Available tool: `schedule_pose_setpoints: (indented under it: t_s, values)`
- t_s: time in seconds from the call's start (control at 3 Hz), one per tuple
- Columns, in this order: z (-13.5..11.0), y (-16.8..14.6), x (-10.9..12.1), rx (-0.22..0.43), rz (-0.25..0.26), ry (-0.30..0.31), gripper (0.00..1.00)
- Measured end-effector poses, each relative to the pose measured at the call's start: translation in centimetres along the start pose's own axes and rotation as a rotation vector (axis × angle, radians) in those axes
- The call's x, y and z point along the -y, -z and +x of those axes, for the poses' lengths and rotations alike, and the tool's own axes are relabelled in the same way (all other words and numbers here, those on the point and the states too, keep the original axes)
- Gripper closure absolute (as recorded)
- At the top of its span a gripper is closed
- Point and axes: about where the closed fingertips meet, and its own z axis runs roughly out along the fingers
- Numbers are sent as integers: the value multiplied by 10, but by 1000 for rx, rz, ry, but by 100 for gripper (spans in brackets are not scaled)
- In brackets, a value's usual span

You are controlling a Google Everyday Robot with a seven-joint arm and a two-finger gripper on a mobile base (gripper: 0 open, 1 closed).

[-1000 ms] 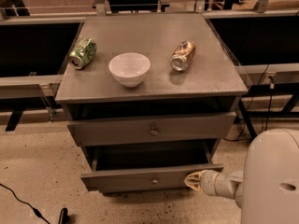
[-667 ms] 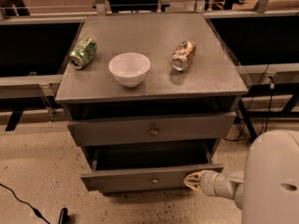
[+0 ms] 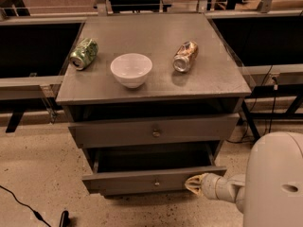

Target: Close middle drawer

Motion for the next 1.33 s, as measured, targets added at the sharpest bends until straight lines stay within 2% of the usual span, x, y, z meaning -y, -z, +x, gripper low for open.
schedule_pose_setpoints:
  t_s: [0.67,1.0,1.33]
  values:
    - [-5,-15,-17,-22,-52,59,100]
    - [-4,-21,-26,-39,-71,73,100]
    - [2,-25,-33,-83,-86,73,100]
